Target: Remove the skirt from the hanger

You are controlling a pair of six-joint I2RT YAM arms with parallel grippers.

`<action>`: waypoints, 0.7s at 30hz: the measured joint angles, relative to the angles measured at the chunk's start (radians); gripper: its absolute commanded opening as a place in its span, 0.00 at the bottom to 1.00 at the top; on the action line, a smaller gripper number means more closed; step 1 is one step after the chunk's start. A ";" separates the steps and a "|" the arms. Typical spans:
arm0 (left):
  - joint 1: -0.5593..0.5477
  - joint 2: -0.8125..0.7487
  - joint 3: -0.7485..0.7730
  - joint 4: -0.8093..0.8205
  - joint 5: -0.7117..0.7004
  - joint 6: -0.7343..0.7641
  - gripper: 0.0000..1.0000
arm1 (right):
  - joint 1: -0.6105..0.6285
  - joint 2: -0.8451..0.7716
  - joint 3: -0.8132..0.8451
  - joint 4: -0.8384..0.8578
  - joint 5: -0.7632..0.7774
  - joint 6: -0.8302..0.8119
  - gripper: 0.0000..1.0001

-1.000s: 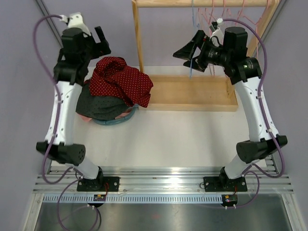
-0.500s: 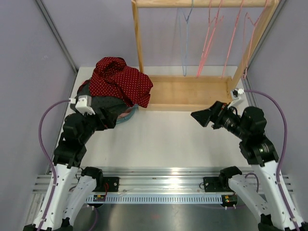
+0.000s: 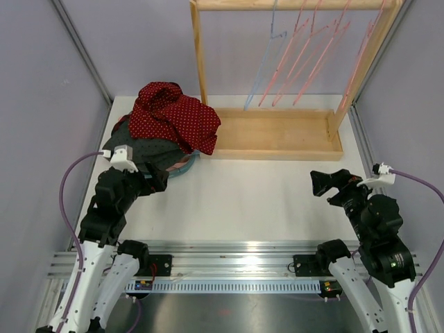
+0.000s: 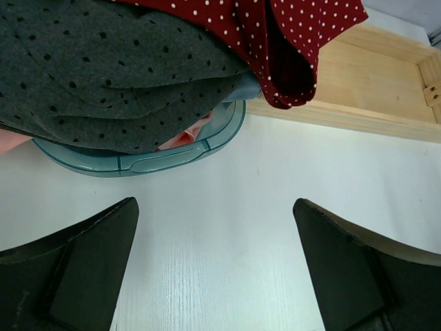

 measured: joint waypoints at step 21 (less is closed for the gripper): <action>-0.354 0.232 0.008 -0.076 -0.091 -0.013 0.99 | 0.000 0.166 0.077 -0.090 -0.025 -0.151 1.00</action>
